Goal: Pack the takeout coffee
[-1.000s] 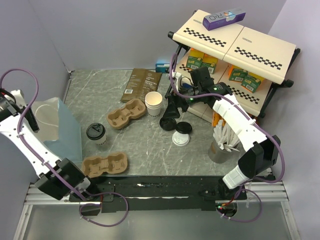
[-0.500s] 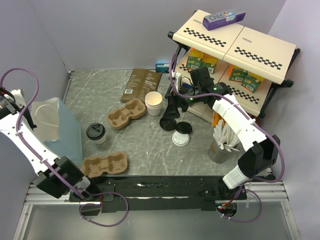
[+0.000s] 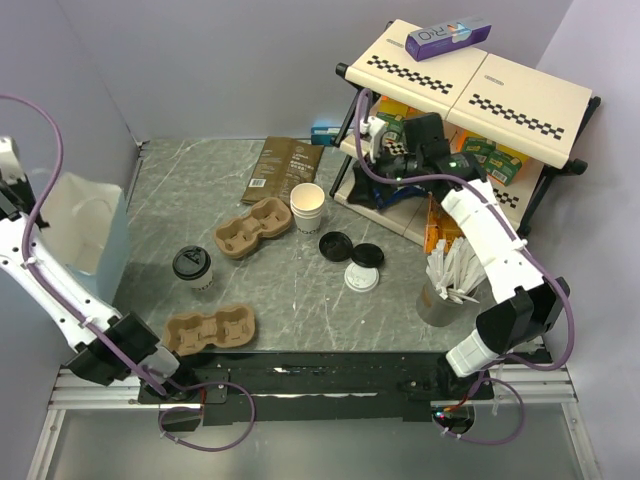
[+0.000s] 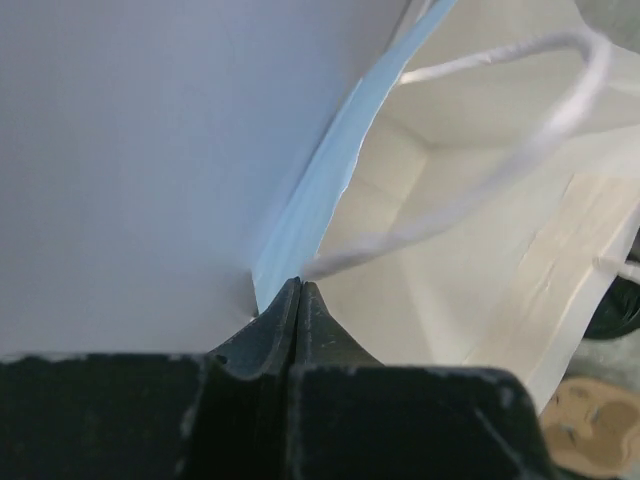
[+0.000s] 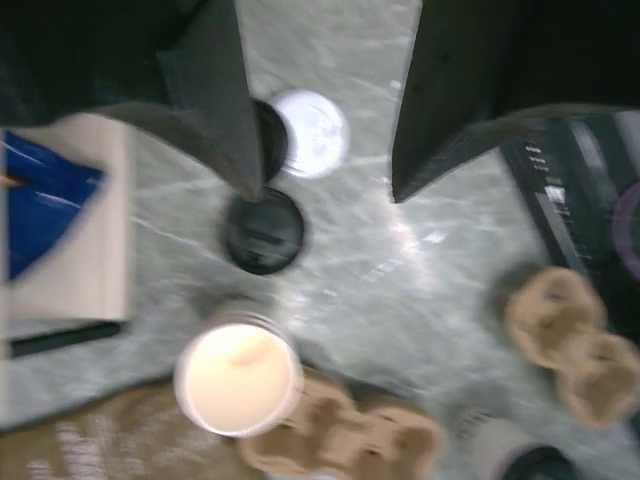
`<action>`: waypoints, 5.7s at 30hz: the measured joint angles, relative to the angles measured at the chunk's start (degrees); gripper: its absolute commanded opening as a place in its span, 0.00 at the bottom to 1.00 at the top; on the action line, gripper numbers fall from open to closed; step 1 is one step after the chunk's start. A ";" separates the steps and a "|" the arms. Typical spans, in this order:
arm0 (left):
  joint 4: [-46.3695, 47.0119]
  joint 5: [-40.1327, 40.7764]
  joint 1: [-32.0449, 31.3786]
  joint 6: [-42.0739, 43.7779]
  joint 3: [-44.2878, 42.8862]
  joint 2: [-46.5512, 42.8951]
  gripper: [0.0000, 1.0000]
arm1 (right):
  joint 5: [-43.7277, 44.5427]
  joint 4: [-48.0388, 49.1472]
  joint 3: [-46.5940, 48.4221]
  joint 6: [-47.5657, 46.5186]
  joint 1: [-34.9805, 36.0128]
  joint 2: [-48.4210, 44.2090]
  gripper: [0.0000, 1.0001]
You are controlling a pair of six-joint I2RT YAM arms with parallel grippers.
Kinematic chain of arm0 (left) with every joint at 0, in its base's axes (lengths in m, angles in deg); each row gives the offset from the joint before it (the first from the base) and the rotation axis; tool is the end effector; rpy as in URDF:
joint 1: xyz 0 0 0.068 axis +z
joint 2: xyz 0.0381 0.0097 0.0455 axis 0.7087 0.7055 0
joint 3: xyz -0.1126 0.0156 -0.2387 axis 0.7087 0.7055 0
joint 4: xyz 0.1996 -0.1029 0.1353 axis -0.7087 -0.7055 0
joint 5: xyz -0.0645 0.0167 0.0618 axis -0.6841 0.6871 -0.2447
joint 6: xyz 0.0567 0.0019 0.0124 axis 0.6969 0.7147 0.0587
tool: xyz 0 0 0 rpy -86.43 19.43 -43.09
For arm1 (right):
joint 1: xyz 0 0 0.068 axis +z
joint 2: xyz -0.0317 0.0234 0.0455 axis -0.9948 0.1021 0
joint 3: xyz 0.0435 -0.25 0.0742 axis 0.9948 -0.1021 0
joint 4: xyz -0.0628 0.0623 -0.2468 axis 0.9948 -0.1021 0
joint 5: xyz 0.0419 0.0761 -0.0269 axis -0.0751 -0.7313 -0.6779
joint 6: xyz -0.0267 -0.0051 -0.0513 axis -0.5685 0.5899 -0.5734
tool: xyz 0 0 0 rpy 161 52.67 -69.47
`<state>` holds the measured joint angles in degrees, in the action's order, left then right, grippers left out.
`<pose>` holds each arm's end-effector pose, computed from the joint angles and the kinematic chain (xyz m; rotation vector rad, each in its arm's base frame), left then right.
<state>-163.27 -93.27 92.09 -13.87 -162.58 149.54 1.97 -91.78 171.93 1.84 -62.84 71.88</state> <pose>0.1638 0.1681 0.4621 -0.5099 2.3537 0.4157 0.2996 0.1436 0.3989 -1.0579 1.9214 0.7462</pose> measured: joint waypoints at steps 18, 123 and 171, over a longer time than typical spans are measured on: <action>12.33 -16.57 -4.59 -7.67 -14.95 0.37 0.01 | 21.22 -14.29 0.00 -21.35 -15.69 3.93 0.16; 0.02 13.55 -38.03 6.10 42.73 -25.92 0.87 | 5.18 -9.51 0.13 -9.51 4.22 3.19 0.59; 0.55 21.51 -38.27 8.83 10.91 -14.36 0.01 | 2.84 -8.61 2.80 -8.28 4.22 4.37 0.59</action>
<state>-162.72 -71.77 53.82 -5.04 -151.67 135.18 4.81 -100.39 174.72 -6.44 -58.62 76.25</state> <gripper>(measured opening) 0.018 0.590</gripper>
